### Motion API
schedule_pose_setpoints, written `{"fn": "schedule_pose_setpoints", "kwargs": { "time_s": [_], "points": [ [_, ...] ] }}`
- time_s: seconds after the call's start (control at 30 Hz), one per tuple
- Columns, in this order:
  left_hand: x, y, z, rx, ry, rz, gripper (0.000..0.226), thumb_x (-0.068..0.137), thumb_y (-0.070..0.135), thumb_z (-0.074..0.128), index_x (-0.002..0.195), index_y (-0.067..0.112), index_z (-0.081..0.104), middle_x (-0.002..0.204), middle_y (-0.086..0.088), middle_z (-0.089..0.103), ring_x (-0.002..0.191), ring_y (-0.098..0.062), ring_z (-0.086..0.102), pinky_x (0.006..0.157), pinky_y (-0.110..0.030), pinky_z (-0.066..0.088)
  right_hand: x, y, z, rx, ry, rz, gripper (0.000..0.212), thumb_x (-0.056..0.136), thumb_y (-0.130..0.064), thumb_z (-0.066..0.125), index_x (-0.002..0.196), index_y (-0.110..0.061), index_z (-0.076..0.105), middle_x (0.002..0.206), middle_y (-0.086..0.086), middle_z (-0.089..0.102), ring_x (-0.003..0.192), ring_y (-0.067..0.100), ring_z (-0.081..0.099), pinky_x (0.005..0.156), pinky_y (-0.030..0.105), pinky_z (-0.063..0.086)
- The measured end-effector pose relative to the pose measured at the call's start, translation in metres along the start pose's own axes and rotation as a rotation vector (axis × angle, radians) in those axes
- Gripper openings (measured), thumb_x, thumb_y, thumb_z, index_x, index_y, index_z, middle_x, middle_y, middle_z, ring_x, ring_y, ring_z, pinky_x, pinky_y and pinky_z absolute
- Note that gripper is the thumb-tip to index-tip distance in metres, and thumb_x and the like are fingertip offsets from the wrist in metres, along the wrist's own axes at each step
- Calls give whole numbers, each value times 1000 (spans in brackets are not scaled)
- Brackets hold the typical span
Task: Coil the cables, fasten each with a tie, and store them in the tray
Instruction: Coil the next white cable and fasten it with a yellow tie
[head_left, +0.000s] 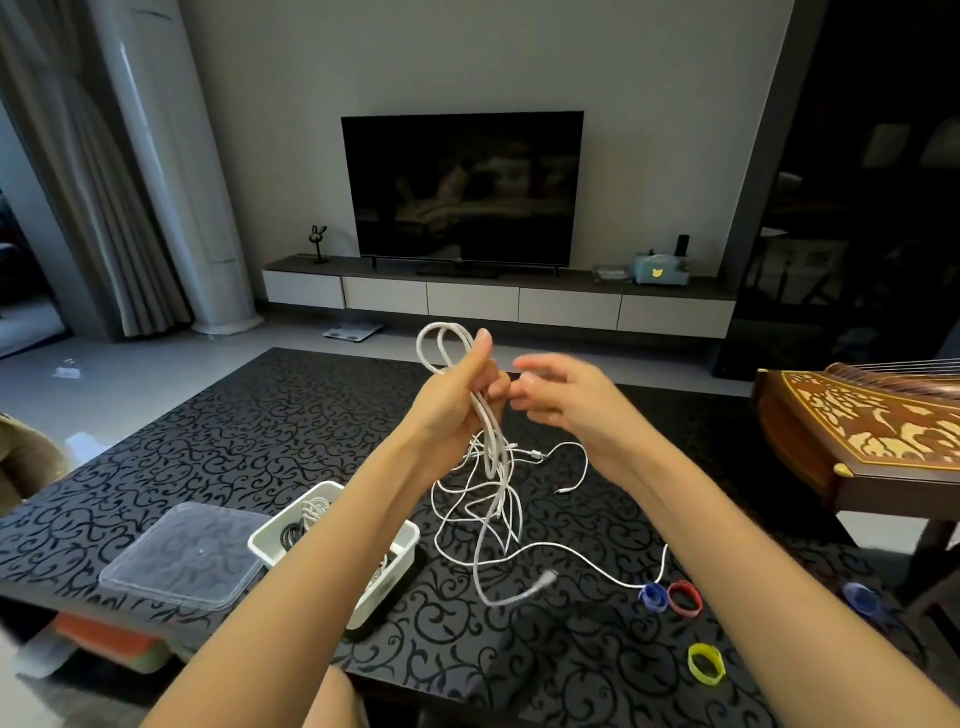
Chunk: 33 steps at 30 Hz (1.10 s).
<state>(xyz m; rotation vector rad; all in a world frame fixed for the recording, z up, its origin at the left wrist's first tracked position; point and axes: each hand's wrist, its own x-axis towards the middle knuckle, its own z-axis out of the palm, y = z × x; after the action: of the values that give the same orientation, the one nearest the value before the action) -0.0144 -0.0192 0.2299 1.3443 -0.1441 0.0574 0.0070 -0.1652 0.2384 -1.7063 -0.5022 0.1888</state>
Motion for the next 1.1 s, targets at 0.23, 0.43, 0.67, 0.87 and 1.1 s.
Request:
{"fn": "schedule_pose_setpoints", "kwargs": {
  "time_s": [0.23, 0.43, 0.67, 0.87, 1.1],
  "points": [
    [7, 13, -2, -220, 79, 105, 58, 101, 44, 25, 54, 14, 37, 56, -1, 56, 49, -12, 55, 62, -29, 56, -25, 45, 28, 85, -184, 90, 30, 98, -31, 46, 122, -17, 59, 119, 0, 66, 111, 10, 60, 102, 26, 37],
    [7, 23, 1, -309, 65, 158, 49, 100, 44, 31, 61, 15, 32, 38, 7, 30, 28, -3, 25, 30, -15, 25, -44, 68, 51, 146, -383, 125, 20, 100, -20, 45, 101, -10, 63, 83, 2, 70, 84, 16, 67, 90, 24, 46],
    [3, 35, -36, 253, 472, 307, 44, 91, 35, 61, 61, 22, 32, 50, 6, 28, 41, -8, 22, 42, -21, 22, -79, 107, 16, -62, -276, 96, 22, 99, -6, 45, 90, -11, 64, 64, -4, 56, 61, 10, 54, 69, 30, 46],
    [-1, 11, -28, 775, 307, 49, 44, 79, 76, 45, 86, 33, 54, 56, 9, 37, 39, -3, 35, 42, -20, 32, -85, 85, -22, -761, -80, -279, 17, 95, -18, 55, 103, -25, 68, 60, -11, 53, 59, 1, 49, 62, 19, 38],
    [-12, -24, 11, 330, -241, -355, 88, 42, 95, 51, 80, 16, 55, 57, 7, 34, 46, -7, 26, 42, -17, 24, -59, 27, -25, -708, 144, -279, 19, 93, -26, 56, 75, -29, 49, 58, -7, 66, 48, 3, 59, 63, 26, 47]
  ]
}}
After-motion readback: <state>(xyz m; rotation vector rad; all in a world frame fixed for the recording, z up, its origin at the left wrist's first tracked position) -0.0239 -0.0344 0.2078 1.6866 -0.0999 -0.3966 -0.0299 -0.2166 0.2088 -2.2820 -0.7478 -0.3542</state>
